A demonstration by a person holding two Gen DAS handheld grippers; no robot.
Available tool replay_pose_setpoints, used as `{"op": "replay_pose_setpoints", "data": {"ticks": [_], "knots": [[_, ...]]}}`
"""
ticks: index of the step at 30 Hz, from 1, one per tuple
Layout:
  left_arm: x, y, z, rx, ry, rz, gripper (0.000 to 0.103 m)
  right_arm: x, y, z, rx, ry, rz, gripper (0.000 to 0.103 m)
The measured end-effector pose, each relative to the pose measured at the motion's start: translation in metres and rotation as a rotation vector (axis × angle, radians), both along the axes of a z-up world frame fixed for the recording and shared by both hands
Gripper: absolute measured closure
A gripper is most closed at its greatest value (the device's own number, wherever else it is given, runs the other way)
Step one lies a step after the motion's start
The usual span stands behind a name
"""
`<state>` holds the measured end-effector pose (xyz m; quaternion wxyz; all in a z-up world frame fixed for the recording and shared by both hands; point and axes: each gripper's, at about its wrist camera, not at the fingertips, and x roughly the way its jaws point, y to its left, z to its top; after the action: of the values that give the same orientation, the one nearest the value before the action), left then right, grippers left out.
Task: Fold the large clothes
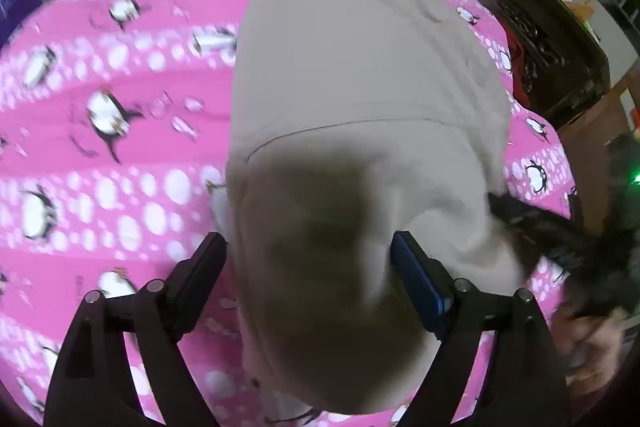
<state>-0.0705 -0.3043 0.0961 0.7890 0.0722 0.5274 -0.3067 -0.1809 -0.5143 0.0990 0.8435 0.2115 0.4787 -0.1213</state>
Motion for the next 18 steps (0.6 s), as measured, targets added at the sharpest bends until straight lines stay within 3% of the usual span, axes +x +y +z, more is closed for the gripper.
{"op": "replay_pose_setpoints", "data": {"ticks": [1,4,8,13,18], "knots": [[-0.002,0.000,0.004,0.012,-0.023,-0.010,0.017,-0.005,-0.001,0.012,0.014,-0.046,0.010,0.068],[-0.001,0.001,0.015,0.001,-0.057,-0.005,0.017,-0.010,0.007,0.050,-0.067,-0.137,0.052,0.063],[0.016,-0.004,0.029,-0.051,-0.074,0.051,0.017,0.021,0.024,0.077,-0.120,-0.207,0.116,0.051],[0.035,-0.027,0.024,0.010,-0.111,0.048,0.017,0.071,0.021,0.057,-0.126,-0.209,0.098,0.050],[0.047,-0.035,0.006,0.027,-0.072,0.043,0.016,0.104,0.006,0.020,-0.166,-0.162,0.065,0.051]]}}
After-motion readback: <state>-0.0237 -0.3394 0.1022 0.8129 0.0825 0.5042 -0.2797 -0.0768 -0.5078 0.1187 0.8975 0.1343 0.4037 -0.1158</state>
